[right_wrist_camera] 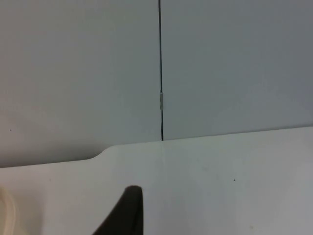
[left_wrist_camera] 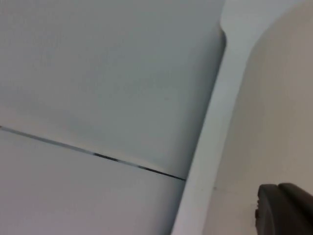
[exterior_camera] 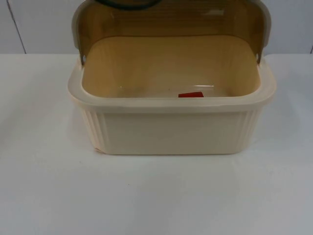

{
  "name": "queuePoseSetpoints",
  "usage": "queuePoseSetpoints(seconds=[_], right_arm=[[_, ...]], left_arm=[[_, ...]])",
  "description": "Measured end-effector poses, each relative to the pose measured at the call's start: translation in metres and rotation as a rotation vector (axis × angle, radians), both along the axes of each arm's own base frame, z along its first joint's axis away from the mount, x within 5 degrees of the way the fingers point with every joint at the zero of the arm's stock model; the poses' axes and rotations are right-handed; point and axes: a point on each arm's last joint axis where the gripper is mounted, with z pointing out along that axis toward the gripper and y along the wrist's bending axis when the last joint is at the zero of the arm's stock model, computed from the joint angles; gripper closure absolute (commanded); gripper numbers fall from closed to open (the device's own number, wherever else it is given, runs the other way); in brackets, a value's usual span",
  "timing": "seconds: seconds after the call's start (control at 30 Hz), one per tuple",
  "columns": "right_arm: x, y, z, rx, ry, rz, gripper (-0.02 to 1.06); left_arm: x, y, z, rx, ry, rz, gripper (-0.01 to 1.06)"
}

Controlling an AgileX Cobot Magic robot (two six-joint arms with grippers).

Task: Open the box lid with the left hand, place the block into the box with the right hand, then close the box lid with the left hand.

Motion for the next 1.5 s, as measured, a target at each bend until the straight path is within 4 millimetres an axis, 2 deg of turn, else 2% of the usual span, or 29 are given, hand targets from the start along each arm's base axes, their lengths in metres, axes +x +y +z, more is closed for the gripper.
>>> queuePoseSetpoints(seconds=[0.3, 0.73, 1.03, 1.2, 1.43, 1.5], right_arm=[[0.0, 0.0, 0.0, 0.0, 0.0, 0.0, 0.0], [0.0, 0.0, 0.0, 0.0, 0.0, 0.0, 0.0], [0.003, 0.021, 0.0, -0.004, 0.001, 0.074, 0.0], [0.003, 0.023, 0.0, -0.006, 0.001, 0.081, 0.0], [0.003, 0.023, 0.0, 0.004, 0.0, 0.078, 0.0], [0.003, 0.023, 0.0, 0.005, 0.0, 0.078, 0.0]], left_arm=[[-0.003, -0.003, -0.015, 0.007, 0.117, -0.033, 1.05], [-0.009, -0.009, -0.018, -0.055, 0.221, 0.017, 1.05], [-0.022, -0.025, -0.019, -0.015, 0.246, -0.018, 1.05], [-0.029, -0.031, -0.02, 0.041, 0.228, -0.023, 1.05], [-0.056, -0.022, -0.033, 0.1, 0.213, -0.029, 1.05], [-0.07, -0.019, -0.041, 0.115, 0.205, -0.04, 1.05]])
